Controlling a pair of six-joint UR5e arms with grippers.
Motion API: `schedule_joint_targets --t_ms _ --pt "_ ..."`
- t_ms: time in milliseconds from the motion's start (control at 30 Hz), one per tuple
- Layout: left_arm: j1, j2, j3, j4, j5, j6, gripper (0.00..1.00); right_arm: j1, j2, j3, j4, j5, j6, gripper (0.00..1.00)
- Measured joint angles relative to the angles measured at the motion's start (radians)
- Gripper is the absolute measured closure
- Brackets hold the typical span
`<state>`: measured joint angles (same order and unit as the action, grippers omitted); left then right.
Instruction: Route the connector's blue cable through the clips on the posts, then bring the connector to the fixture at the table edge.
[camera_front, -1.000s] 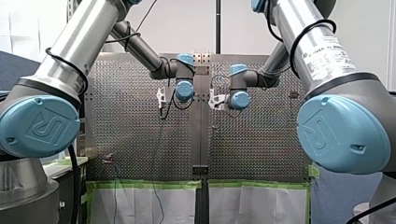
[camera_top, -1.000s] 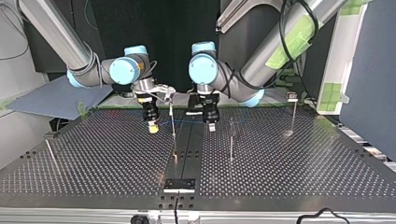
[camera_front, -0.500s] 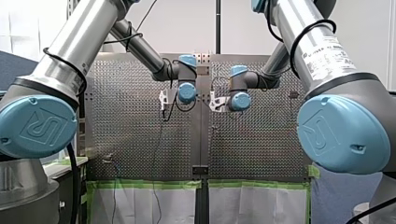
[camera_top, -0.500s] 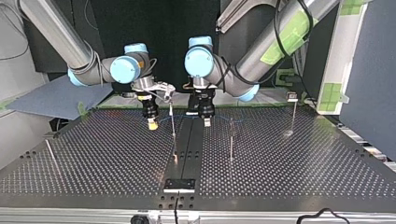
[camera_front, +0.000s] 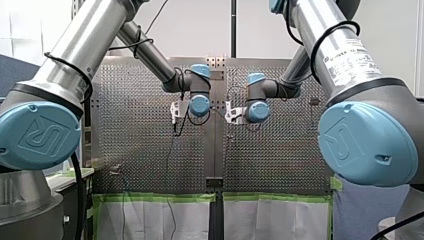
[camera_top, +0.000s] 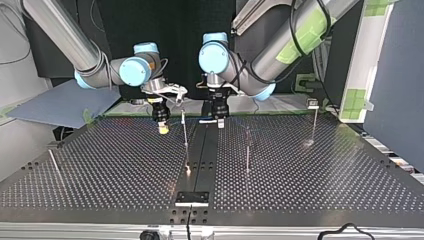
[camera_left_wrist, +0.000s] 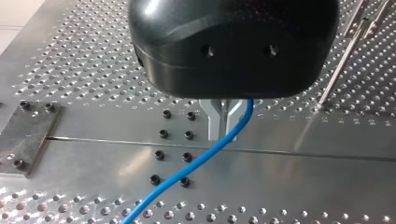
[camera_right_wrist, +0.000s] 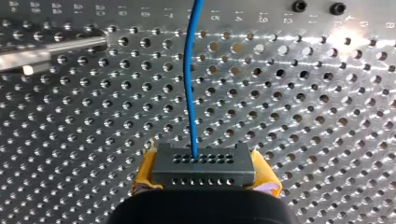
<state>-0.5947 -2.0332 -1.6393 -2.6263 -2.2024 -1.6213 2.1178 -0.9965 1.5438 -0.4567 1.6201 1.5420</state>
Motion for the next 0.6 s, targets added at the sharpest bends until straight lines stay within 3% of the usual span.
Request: schedule_joint_targets --t_ms 400,600 --pt "-0.026 -0.081 -0.001 0.023 -0.003 0.001 1.0 0.003 0.0 0.037 -0.007 0.011 0.0 1.0" --pt "-0.031 -0.094 -0.019 0.041 -0.003 -0.004 1.0 0.002 -0.001 0.066 -0.018 0.016 -0.001 1.0"
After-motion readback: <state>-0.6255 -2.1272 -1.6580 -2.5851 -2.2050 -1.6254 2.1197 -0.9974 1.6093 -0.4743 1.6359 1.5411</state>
